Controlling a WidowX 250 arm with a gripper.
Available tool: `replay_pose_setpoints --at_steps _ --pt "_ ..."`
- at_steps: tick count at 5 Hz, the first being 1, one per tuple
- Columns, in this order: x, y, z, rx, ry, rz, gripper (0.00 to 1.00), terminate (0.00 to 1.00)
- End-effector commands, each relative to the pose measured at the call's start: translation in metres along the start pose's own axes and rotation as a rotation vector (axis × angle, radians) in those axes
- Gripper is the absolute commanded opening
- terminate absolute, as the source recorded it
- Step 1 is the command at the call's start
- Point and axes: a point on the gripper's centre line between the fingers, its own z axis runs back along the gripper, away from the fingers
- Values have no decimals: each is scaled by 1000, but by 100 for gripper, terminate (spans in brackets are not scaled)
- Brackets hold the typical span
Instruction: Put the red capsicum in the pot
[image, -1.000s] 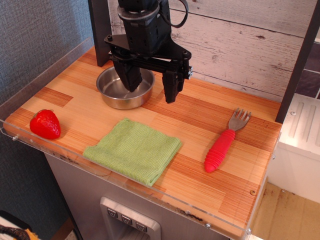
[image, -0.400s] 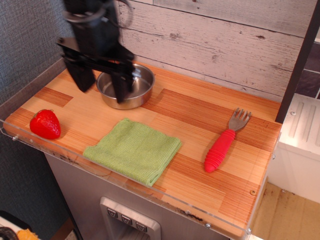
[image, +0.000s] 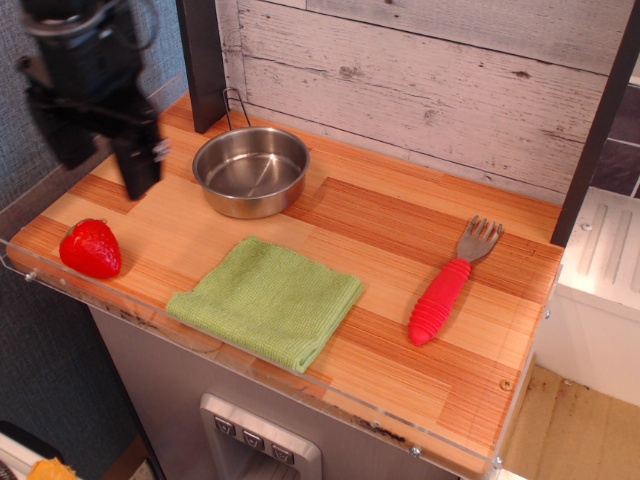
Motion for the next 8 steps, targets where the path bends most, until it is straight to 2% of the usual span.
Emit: replay_pose_setpoints --at_steps 1,4,5,7,8 --pt "-14 41 -28 7 5 -17 100 0" --pt "-16 34 -66 -2 69 25 100 0" --pt "-11 32 -77 -2 64 52 100 0" --pt "4 30 -80 3 39 78 100 0" --pt "6 28 -71 0 2 91 0 0"
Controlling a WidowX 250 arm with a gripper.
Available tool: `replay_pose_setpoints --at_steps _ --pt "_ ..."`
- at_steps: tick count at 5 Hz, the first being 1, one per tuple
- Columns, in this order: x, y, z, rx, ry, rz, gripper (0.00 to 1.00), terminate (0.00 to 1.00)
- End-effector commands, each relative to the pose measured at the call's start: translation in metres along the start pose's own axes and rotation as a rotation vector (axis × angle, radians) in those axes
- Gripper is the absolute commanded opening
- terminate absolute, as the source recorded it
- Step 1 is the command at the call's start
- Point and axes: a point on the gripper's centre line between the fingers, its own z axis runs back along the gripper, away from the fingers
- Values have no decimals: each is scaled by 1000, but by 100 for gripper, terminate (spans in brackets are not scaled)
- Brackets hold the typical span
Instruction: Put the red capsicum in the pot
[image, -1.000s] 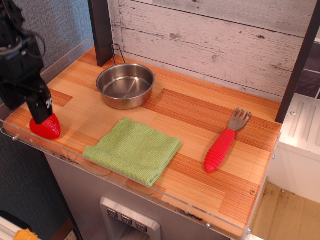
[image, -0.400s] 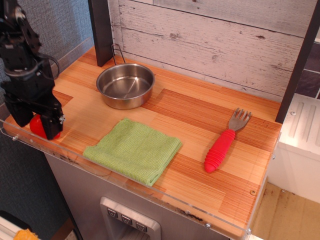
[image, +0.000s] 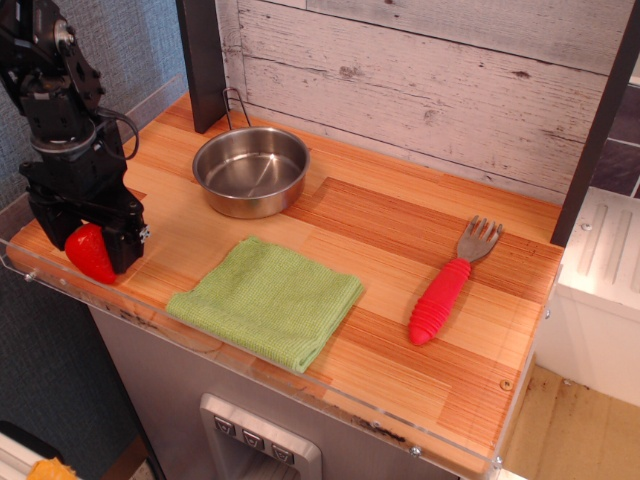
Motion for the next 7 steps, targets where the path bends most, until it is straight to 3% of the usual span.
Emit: replay_pose_setpoints --at_steps 1,2,3,4,5,7 --pt "13 3 37 18 -101 14 0 0" --pt "14 1 47 11 -109 21 0 0" --pt "36 -11 69 -8 -115 62 0 0" --pt "68 -25 74 -24 -111 84 0 0" --pt "84 -33 68 -23 -105 85 0 0" --pt "88 -44 48 -8 -75 76 0 0"
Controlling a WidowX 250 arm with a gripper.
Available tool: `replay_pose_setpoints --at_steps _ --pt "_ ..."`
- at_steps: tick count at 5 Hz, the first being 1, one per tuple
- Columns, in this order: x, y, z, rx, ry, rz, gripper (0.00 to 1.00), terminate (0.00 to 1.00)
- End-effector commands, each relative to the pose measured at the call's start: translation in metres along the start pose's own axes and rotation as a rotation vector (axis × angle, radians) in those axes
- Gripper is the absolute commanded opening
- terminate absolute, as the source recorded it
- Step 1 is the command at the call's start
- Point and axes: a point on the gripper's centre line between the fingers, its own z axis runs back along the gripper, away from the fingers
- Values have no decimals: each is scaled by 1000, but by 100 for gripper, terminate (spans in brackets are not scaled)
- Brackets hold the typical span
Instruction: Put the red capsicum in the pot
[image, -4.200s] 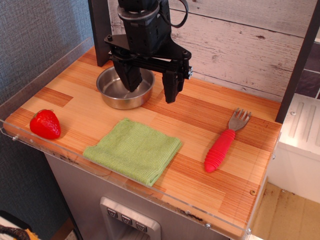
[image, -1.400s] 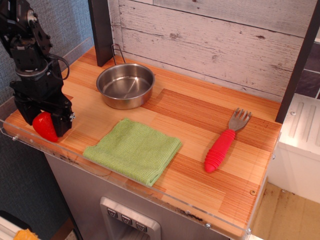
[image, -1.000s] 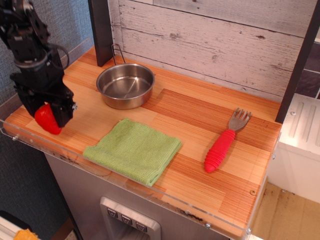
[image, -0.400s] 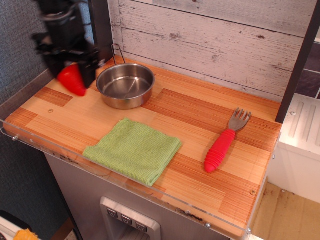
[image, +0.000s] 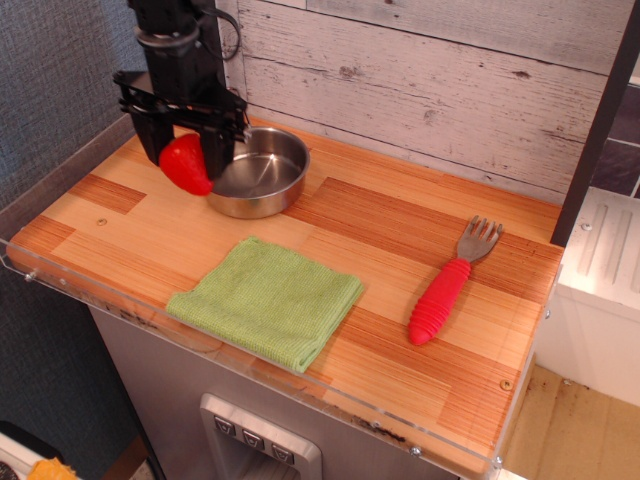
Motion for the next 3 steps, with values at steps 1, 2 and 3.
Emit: replay_pose_setpoints --at_steps 1,2,3 --pt "22 -1 2 13 -44 10 0 0" --pt "29 -2 -3 10 -39 16 0 0" --pt "34 -5 -8 6 -32 14 0 0"
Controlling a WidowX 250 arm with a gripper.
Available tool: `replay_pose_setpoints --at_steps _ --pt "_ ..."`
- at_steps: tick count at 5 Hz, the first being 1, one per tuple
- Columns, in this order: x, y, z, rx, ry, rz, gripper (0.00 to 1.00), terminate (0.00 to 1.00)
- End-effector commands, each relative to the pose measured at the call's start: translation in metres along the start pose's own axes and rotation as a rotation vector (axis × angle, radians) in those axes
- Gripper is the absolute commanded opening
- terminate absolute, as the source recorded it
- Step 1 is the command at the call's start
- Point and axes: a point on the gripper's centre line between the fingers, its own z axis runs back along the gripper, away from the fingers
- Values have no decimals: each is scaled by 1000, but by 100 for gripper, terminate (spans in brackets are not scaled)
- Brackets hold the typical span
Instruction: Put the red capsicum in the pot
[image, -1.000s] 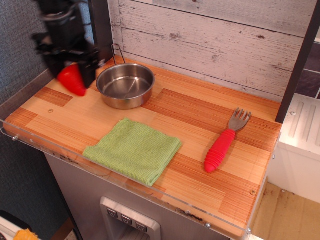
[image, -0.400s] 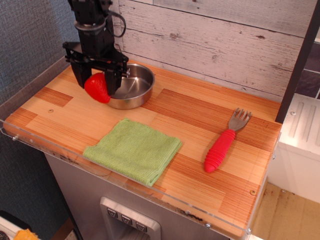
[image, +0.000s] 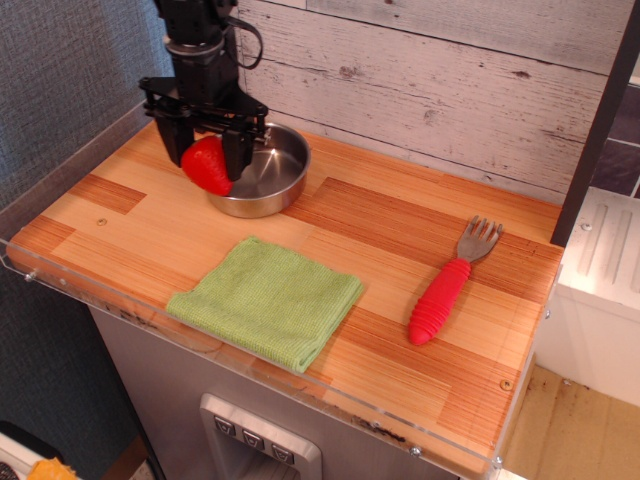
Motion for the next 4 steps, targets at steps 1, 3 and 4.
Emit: replay_pose_setpoints --at_steps 1,3,4 --pt "14 -7 6 -1 -22 -24 0 0" --pt "15 -13 27 -2 -73 -22 100 0" --pt "8 -17 54 -13 -128 -37 100 0"
